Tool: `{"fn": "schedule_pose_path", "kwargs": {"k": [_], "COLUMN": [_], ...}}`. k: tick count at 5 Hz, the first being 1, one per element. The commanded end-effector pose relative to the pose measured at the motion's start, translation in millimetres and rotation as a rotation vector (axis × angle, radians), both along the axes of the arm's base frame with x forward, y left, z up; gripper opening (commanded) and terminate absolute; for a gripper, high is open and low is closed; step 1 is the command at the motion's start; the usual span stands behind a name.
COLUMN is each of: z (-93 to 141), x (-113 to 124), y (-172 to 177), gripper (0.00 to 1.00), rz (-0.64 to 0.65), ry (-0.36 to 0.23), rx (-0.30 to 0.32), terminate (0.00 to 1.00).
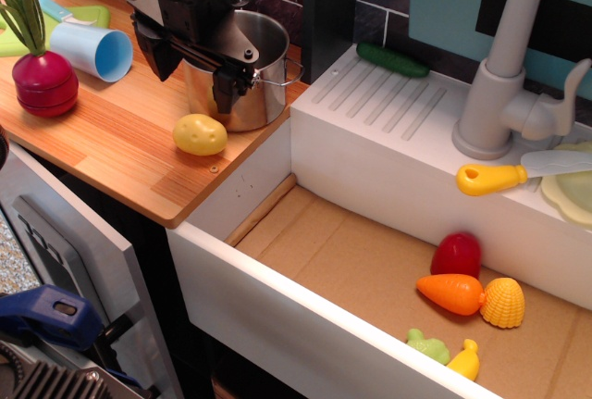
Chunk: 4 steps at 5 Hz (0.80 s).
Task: Put potato in pot or pan
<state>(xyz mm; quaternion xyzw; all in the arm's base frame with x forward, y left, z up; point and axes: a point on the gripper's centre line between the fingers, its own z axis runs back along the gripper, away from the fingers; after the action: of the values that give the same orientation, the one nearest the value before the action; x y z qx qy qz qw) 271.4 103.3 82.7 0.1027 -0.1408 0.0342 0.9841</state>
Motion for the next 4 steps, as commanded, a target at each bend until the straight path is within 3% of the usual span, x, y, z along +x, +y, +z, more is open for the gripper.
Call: {"fn": "schedule_pose_path", "kwargs": {"k": [1, 2, 4], "z": [0, -14, -33], "x": [0, 2, 6], "y": [0, 0, 4], "gripper": [1.00, 1.00, 1.00], "rz": [0.000, -0.002, -0.008], "ry": [0.000, -0.049, -0.077], "rx": [0.000, -0.008, -0.031], "terminate": [0.00, 0.00, 0.00]}}
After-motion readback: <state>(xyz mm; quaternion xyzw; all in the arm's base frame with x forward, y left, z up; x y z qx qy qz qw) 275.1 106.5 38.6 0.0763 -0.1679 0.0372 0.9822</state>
